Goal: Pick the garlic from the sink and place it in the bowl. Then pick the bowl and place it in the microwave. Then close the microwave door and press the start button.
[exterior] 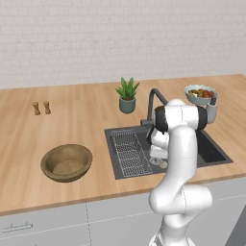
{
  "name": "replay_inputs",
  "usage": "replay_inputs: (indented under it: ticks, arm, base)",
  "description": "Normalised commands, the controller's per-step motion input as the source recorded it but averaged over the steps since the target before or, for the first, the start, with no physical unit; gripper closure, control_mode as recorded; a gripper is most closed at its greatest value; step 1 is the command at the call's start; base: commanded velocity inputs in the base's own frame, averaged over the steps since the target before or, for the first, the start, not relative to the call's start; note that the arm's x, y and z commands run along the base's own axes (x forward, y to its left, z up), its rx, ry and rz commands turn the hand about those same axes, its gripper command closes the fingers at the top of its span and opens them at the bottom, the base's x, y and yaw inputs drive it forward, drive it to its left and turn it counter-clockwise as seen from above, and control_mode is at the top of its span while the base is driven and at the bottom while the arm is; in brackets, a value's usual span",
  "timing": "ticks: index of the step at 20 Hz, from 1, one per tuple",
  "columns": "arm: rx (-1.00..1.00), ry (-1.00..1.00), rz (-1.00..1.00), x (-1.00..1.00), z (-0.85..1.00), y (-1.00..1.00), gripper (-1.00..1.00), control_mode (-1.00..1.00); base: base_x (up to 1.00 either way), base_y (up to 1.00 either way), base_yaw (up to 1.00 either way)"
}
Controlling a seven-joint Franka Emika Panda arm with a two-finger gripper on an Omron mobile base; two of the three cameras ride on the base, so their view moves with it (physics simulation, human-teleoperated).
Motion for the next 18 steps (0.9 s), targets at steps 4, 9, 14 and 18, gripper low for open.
replay_inputs:
  ticks: [4,9,14,18]
  arm:
    - [0.00,0.00,0.00,-0.25,-0.17,-0.03,-1.00,-1.00]
    - [0.00,0.00,0.00,-0.13,-0.09,0.00,-1.00,-1.00]
    - [0.00,0.00,0.00,-0.08,-0.01,0.00,-1.00,-1.00]
    - [0.00,0.00,0.00,-0.04,0.00,0.00,-1.00,-1.00]
  base:
    - [0.00,0.00,0.00]
    - [0.00,0.00,0.00]
    - [0.00,0.00,0.00]
    - [0.00,0.00,0.00]
